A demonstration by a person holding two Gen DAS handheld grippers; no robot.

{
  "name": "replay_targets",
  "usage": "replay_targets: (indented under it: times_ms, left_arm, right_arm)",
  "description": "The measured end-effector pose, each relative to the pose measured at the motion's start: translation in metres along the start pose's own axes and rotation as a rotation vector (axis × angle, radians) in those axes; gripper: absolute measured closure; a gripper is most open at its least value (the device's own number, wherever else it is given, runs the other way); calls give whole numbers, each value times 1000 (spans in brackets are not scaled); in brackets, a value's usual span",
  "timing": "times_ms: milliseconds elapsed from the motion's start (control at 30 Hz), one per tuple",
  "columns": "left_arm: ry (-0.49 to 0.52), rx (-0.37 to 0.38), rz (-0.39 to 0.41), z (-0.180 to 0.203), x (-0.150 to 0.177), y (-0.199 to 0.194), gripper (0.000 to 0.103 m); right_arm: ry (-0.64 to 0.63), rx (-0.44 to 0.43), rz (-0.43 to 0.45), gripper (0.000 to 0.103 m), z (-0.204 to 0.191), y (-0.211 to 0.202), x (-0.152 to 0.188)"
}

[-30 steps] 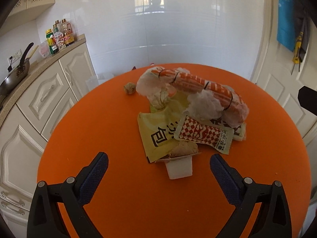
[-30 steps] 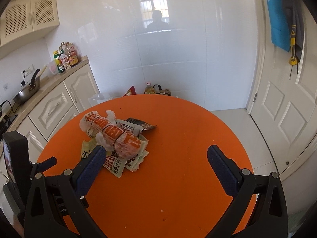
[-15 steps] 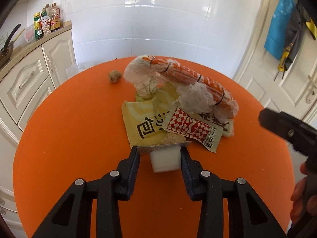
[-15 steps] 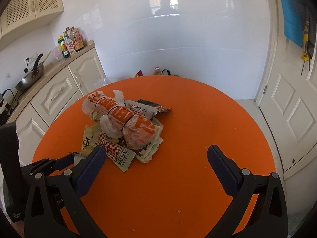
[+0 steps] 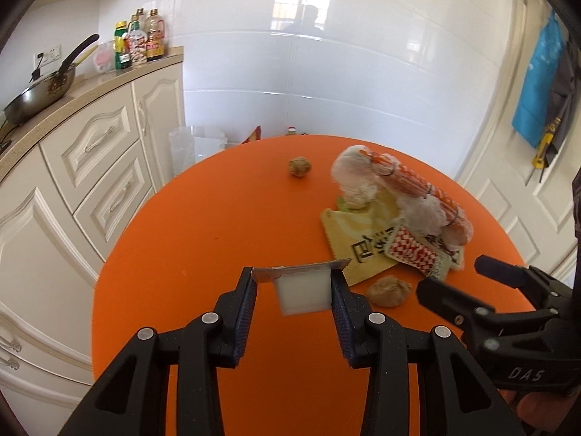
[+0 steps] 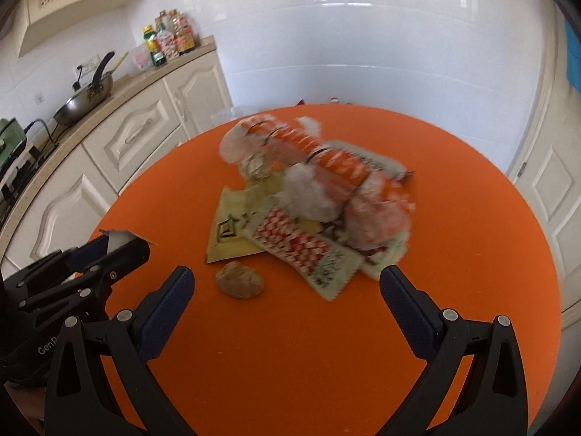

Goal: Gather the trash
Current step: 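Grasp the small white cup with the left tool while the right tool grasps the brown lump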

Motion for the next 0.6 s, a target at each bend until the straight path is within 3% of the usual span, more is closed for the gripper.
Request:
replay_targets:
  times_ms: [133, 167, 233, 367, 467, 533, 600]
  left_arm:
    - [-31, -2, -4, -25, -7, 10, 67]
    - [-35, -1, -5, -30, -6, 12, 67]
    - [-40, 1, -4, -36, 7, 5, 67]
    - [-41, 4, -2, -34, 18, -1, 67]
    - [-40, 9, 3, -41, 60, -44, 67]
    - [-35, 11, 11, -21, 87, -75, 67]
    - [-26, 8, 18, -16, 97, -84, 67]
  right_arm:
    - [-35, -16, -53, 16, -16, 22, 9]
    - [-46, -20, -64, 25, -20, 28, 11]
    - [-78, 2, -69, 31, -25, 36, 14]
    - [-142, 43, -45, 65, -33, 37, 15]
    - [-176, 46, -43, 66, -37, 36, 19]
    - [-175, 32, -48, 66, -35, 34, 21]
    - [-159, 20, -47, 66, -30, 29, 24]
Point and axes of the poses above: each gripper's, at about its wrist camera, not at the fingertips, and y roughly the way its jaws point, z to its right, x to its underside, the point moved 3 cm from there along y, roughly the way its jaws point, and after that the axes turned 10 degrees about y, right-handed, at the moved point
